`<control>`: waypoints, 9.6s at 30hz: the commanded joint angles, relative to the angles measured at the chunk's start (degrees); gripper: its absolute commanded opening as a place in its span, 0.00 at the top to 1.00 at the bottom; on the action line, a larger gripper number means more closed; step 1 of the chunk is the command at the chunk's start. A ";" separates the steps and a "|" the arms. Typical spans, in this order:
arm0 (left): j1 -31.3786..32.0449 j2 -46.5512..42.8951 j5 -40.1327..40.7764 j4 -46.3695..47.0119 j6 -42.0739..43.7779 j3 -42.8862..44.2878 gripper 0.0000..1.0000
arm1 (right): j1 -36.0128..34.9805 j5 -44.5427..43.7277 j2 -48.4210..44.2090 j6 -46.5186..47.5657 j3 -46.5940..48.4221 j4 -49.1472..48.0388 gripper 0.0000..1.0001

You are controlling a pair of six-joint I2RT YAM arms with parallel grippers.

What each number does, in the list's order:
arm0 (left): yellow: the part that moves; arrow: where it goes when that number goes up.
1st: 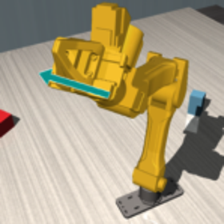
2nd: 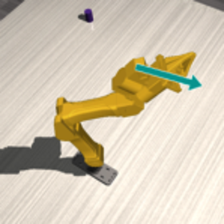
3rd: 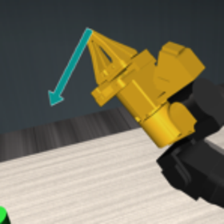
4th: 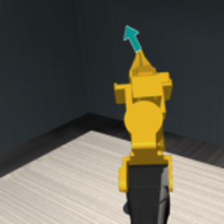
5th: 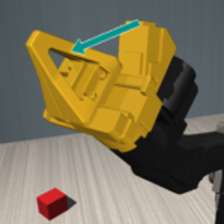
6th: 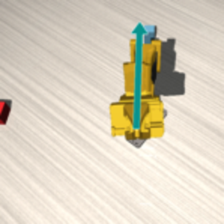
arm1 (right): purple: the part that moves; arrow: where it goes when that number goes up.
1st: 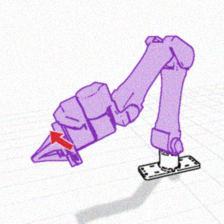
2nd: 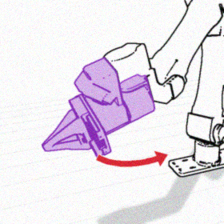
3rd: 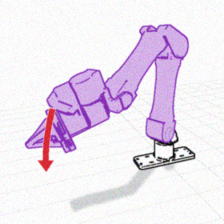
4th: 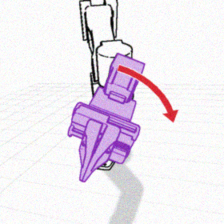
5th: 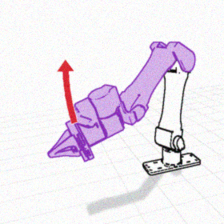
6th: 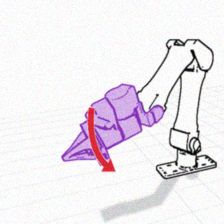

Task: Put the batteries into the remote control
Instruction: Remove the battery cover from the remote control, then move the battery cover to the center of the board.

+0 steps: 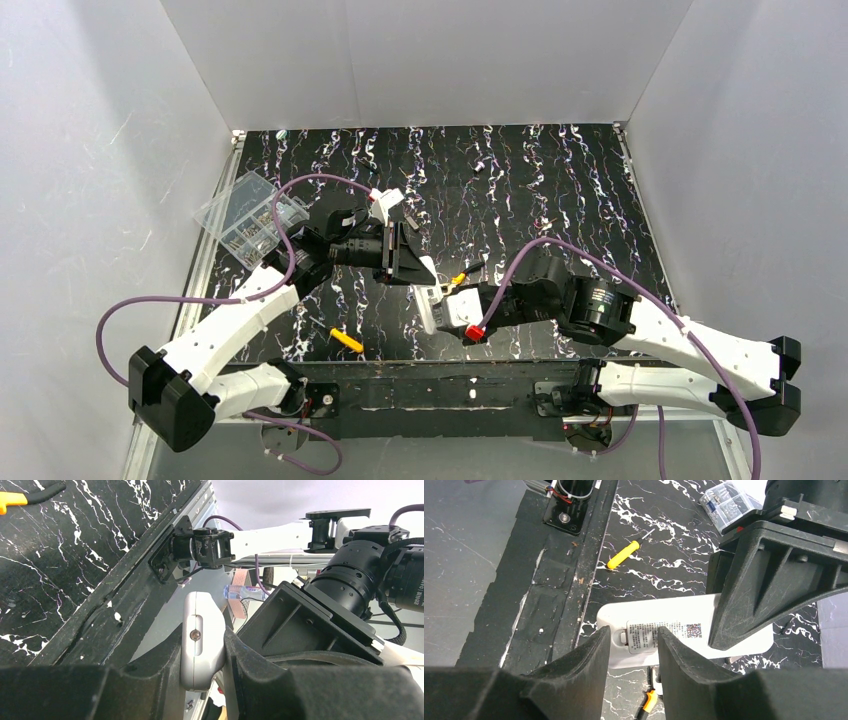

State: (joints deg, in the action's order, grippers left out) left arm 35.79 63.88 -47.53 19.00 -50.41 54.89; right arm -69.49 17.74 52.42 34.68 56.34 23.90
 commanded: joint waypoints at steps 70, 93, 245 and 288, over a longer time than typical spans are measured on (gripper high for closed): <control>0.31 1.91 -6.53 3.30 -1.33 -1.24 1.00 | 0.06 -4.96 -4.55 -0.38 -2.64 -5.93 0.39; 0.25 4.09 -3.47 6.53 -2.83 -1.84 1.00 | 0.05 -2.70 -8.21 -9.67 -5.66 -10.08 0.37; 4.42 21.70 0.51 -15.84 2.50 13.59 1.00 | 82.65 -41.83 4.13 -92.56 -20.91 22.94 0.29; 4.57 23.73 0.29 -17.67 4.19 14.95 1.00 | 87.16 -42.19 27.17 -100.01 -16.58 29.25 0.99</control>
State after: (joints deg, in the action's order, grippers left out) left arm 40.05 87.02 -44.16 4.86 -47.35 67.66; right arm 17.30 -25.21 78.48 -66.04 39.11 54.41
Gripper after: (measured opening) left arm 0.252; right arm 0.022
